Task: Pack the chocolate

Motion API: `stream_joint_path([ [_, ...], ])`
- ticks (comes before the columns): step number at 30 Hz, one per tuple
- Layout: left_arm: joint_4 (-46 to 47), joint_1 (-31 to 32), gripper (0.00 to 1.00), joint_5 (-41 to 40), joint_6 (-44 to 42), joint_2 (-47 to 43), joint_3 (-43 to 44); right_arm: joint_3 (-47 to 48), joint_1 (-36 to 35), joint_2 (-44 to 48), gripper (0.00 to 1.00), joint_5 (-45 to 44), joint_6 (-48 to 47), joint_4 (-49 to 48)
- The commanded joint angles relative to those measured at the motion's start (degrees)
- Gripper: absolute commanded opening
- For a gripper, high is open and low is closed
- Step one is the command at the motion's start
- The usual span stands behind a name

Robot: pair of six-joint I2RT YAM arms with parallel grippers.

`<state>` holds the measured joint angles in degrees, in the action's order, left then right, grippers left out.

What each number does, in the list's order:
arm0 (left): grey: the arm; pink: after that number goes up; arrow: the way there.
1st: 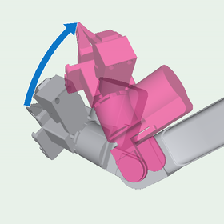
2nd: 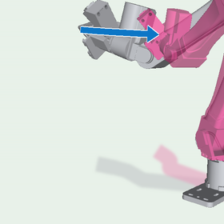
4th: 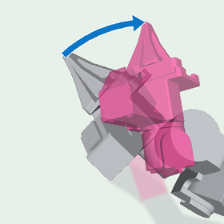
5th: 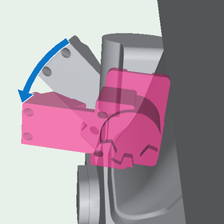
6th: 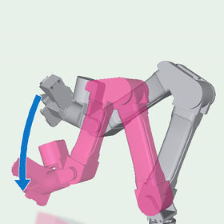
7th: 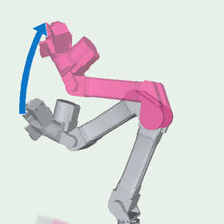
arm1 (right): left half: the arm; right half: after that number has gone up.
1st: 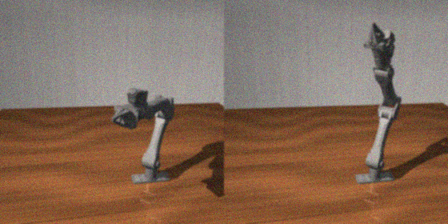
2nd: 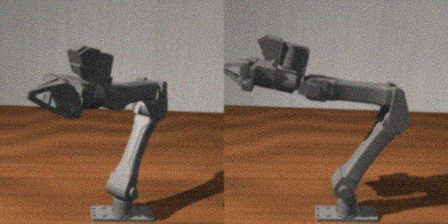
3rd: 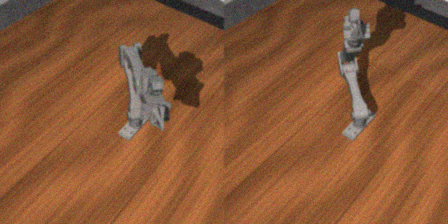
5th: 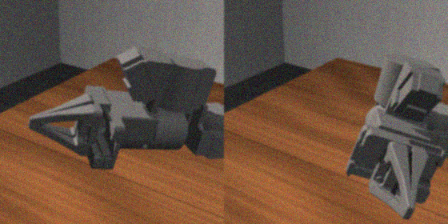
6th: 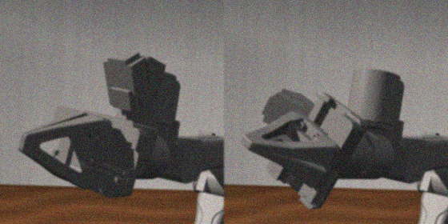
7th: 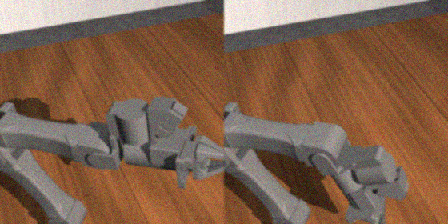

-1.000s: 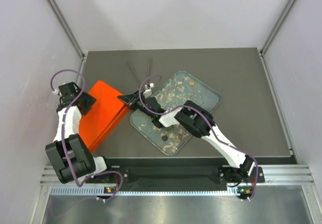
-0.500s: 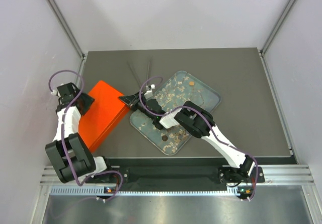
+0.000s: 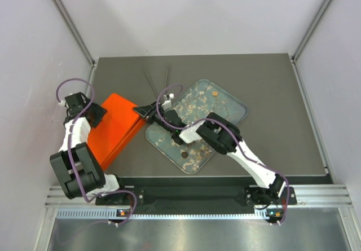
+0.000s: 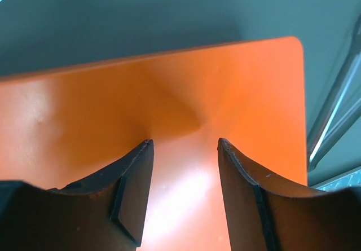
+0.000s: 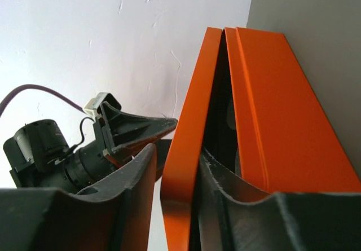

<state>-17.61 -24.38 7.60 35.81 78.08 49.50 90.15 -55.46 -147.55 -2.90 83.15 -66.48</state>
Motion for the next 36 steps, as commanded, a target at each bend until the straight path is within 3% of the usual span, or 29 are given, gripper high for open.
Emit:
stream_joint_path([
  [1, 0.6, -0.3, 0.55, 1.1, -0.2, 1.4, -0.5, -1.6, 0.9, 4.5, 0.34, -0.6, -3.4, -0.1],
  [25, 0.5, -0.5, 0.55, 4.1, -0.8, 4.3, 0.0, -12.8, 7.8, 15.1, 0.5, 2.5, -10.2, 0.4],
  [28, 0.4, -0.4, 0.55, 4.2, -1.1, 4.3, 0.0, -11.4, 8.0, 17.2, 0.51, 5.5, -14.6, 5.2],
  [30, 0.4, -0.4, 0.55, 4.3, -1.1, 4.3, 0.0, -8.7, 7.8, 19.0, 0.48, 7.8, -17.7, 13.7],
  [33, 0.5, -0.4, 0.54, 4.5, -1.2, 4.3, 0.1, -2.6, 7.4, 20.9, 0.33, 11.1, -24.6, 27.1],
  [36, 0.5, -0.4, 0.54, 5.0, -1.1, 4.2, 0.0, 2.5, 6.6, 20.5, 0.25, 13.9, -28.9, 38.1],
])
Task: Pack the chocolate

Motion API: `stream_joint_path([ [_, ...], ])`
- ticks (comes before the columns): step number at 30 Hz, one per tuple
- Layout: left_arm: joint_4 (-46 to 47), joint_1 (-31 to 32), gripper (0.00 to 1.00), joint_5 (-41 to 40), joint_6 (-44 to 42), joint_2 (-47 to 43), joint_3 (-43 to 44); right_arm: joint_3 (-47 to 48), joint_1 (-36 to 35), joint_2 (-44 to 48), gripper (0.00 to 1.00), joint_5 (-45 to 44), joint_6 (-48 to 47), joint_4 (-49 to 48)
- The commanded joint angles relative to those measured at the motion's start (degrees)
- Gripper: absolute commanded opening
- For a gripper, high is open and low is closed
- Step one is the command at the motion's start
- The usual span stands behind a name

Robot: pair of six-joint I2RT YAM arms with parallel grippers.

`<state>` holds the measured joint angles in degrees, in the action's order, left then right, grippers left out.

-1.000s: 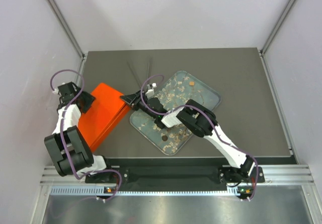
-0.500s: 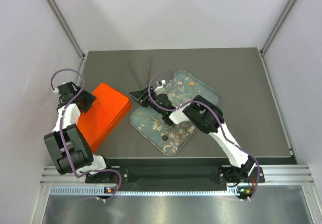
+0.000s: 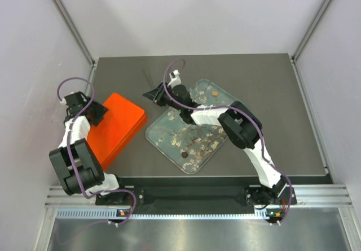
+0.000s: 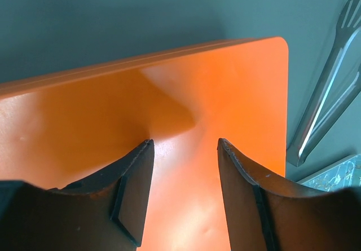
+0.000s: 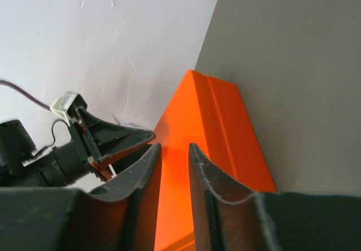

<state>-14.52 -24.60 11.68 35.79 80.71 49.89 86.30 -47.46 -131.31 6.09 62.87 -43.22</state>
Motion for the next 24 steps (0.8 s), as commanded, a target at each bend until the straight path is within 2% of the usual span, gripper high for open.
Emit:
stream_joint_path([
  [1, -2.4, -0.2, 0.54, 1.1, -1.1, 1.6, -0.5, 9.1, -1.7, 3.2, 0.21, 7.6, -10.2, 16.1],
  [4, -2.4, -0.2, 0.54, 1.2, -1.1, 1.6, -0.5, 11.7, -2.4, 1.1, 0.14, 13.0, -10.8, 15.8],
  [9, -2.5, -0.1, 0.54, 1.3, -1.2, 1.5, -0.6, 15.4, -3.3, -3.9, 0.13, 18.6, -11.4, 19.5],
  [14, -2.6, -0.2, 0.54, 0.7, -1.3, 1.5, -0.5, 8.3, -2.4, -6.6, 0.11, 19.9, -5.7, 14.1],
  [24, -4.6, -0.2, 0.54, 2.2, -2.3, 0.9, 2.6, 9.5, -1.1, -3.5, 0.12, 21.2, -9.1, 16.2],
])
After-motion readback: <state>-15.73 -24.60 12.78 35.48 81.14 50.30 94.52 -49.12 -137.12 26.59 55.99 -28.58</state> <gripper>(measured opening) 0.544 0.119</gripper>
